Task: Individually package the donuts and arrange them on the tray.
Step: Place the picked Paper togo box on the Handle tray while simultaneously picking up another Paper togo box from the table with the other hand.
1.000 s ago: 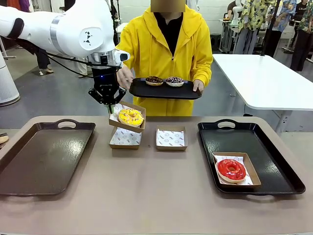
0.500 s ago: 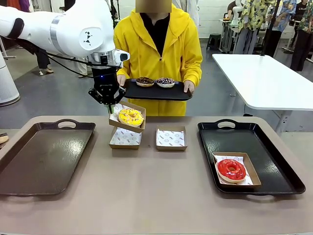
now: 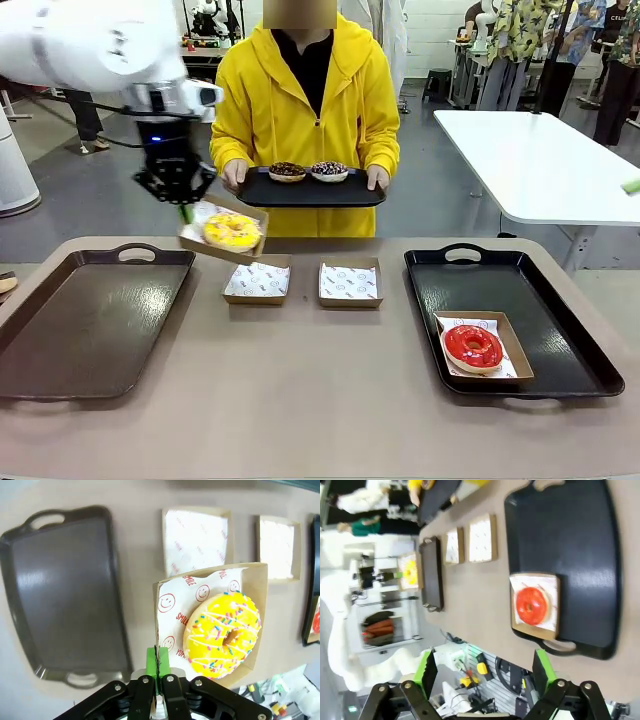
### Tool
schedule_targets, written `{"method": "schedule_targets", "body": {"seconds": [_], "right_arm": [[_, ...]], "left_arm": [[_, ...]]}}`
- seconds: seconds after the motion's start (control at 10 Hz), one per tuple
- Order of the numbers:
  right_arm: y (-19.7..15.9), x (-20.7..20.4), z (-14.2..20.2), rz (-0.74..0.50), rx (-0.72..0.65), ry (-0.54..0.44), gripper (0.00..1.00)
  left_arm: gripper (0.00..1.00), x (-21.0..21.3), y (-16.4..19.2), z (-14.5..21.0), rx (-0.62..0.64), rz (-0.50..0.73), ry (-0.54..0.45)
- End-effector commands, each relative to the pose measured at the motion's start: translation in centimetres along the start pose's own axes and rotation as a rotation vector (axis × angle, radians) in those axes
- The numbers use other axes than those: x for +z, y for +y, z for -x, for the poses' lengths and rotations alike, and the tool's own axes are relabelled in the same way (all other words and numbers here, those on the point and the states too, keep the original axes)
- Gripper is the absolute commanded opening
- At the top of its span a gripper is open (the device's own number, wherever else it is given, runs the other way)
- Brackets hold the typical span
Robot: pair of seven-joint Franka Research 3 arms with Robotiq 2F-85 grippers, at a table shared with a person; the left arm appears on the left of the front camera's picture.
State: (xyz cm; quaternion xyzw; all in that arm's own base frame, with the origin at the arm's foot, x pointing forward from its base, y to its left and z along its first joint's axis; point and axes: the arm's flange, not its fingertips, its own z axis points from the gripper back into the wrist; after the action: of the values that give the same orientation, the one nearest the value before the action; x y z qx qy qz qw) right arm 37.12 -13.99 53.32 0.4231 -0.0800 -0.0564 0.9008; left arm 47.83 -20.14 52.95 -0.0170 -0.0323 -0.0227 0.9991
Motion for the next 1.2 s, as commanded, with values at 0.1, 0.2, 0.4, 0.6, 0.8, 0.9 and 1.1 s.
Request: {"method": "schedule_targets", "body": {"seconds": [0.1, 0.2, 0.4, 0.6, 0.8, 0.9, 1.1], "right_arm": [[7.1, -6.8, -2.8, 0.199, 0.030, 0.021, 1.00], [8.9, -9.9, -3.5, 0.259, 0.060, 0.028, 1.00], [10.2, -15.0, -4.5, 0.324, 0.078, 0.031, 1.00], [10.6, -19.4, -5.0, 0.369, 0.109, 0.035, 1.00], [10.9, -20.9, -4.6, 0.364, 0.123, 0.055, 1.00], [10.7, -21.0, -4.5, 0.345, 0.117, 0.064, 1.00], [10.6, -20.9, -4.9, 0.351, 0.142, 0.067, 1.00]], "left_arm": [[0.01, 0.0, 5.8, 5.7, -0.007, -0.001, 0.042], [0.01, -0.2, 7.7, 7.2, 0.022, -0.018, 0.042], [0.01, -1.0, 10.5, 9.0, 0.088, -0.055, 0.033], [0.01, -2.2, 13.2, 10.4, 0.139, -0.050, 0.042], [0.01, -3.0, 14.5, 10.7, 0.157, -0.043, 0.056], [0.01, -2.2, 13.3, 10.2, 0.144, -0.044, 0.070], [0.01, -2.2, 13.3, 10.2, 0.144, -0.044, 0.070]]}}
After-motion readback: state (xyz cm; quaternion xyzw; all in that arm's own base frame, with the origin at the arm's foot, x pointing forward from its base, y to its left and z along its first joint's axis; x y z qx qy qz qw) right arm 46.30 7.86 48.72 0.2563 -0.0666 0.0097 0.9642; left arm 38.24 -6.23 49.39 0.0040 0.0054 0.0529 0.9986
